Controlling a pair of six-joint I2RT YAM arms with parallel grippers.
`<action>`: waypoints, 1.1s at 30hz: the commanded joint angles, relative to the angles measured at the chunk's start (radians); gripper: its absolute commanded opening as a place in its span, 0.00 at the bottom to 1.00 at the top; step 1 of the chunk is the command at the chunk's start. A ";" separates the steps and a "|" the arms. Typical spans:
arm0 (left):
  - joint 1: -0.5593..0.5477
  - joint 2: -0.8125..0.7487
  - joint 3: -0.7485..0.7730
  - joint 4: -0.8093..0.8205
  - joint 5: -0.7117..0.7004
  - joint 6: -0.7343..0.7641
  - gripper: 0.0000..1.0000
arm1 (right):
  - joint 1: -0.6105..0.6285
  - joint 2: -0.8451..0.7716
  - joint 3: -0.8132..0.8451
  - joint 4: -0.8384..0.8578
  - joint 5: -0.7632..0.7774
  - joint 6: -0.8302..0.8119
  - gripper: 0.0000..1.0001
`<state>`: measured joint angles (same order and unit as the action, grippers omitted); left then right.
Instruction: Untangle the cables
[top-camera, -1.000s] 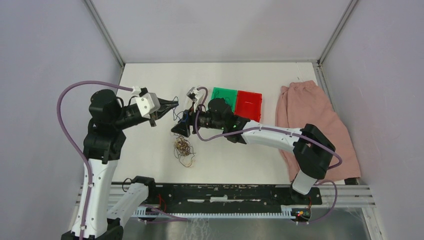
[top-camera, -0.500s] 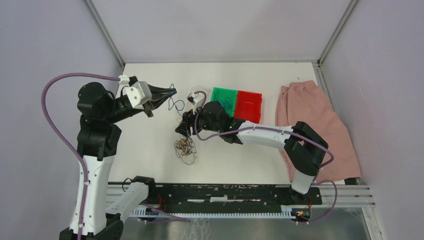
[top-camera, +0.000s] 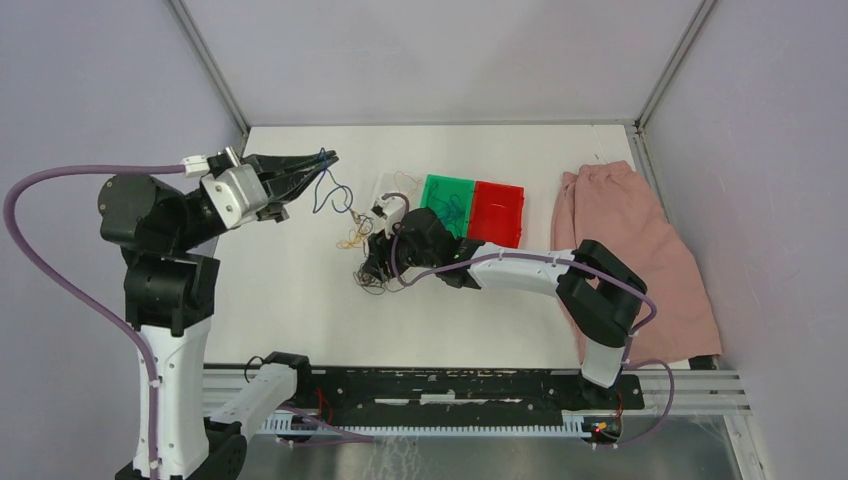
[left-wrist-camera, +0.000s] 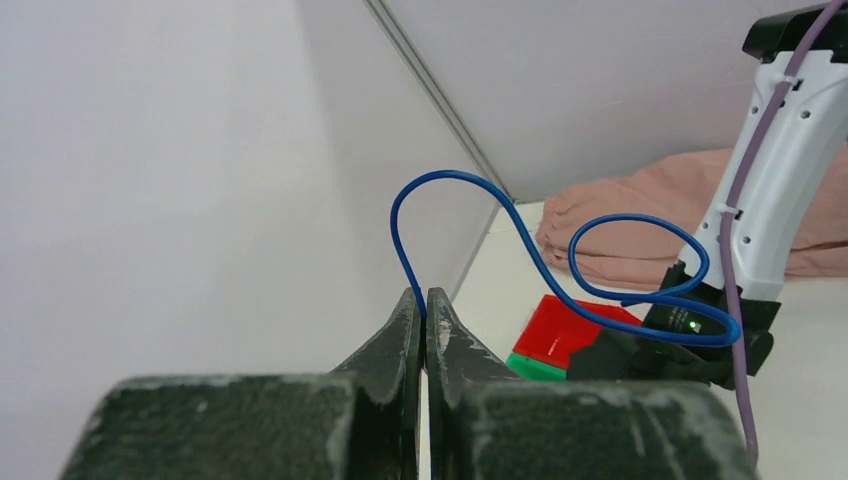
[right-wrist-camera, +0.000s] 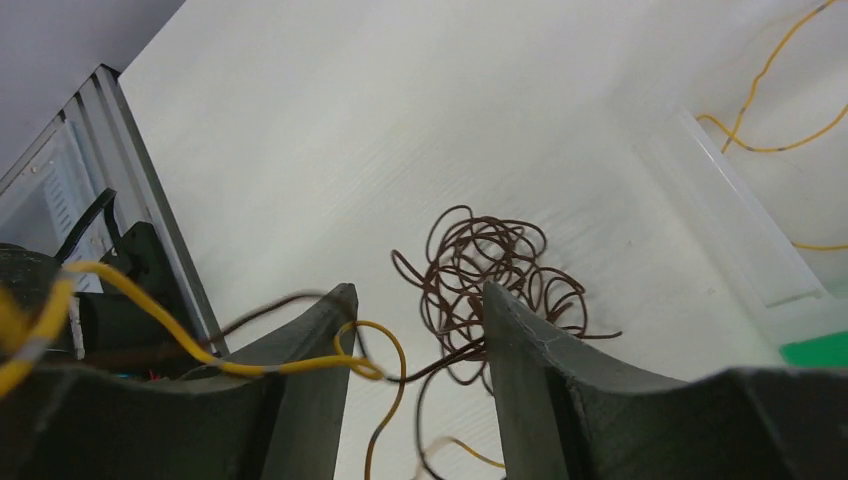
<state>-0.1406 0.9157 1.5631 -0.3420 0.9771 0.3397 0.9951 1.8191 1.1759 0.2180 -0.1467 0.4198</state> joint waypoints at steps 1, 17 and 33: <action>0.003 0.020 0.097 0.081 -0.010 -0.022 0.03 | 0.004 -0.004 0.010 -0.013 0.021 -0.049 0.55; 0.003 0.025 0.181 0.219 -0.078 0.010 0.03 | 0.004 -0.034 0.007 -0.128 0.029 -0.131 0.43; 0.003 0.114 0.303 0.587 -0.263 0.053 0.03 | 0.004 -0.082 -0.087 -0.172 0.069 -0.191 0.35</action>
<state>-0.1406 0.9932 1.8122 0.0803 0.8074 0.3439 0.9951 1.7893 1.1130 0.0360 -0.1146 0.2554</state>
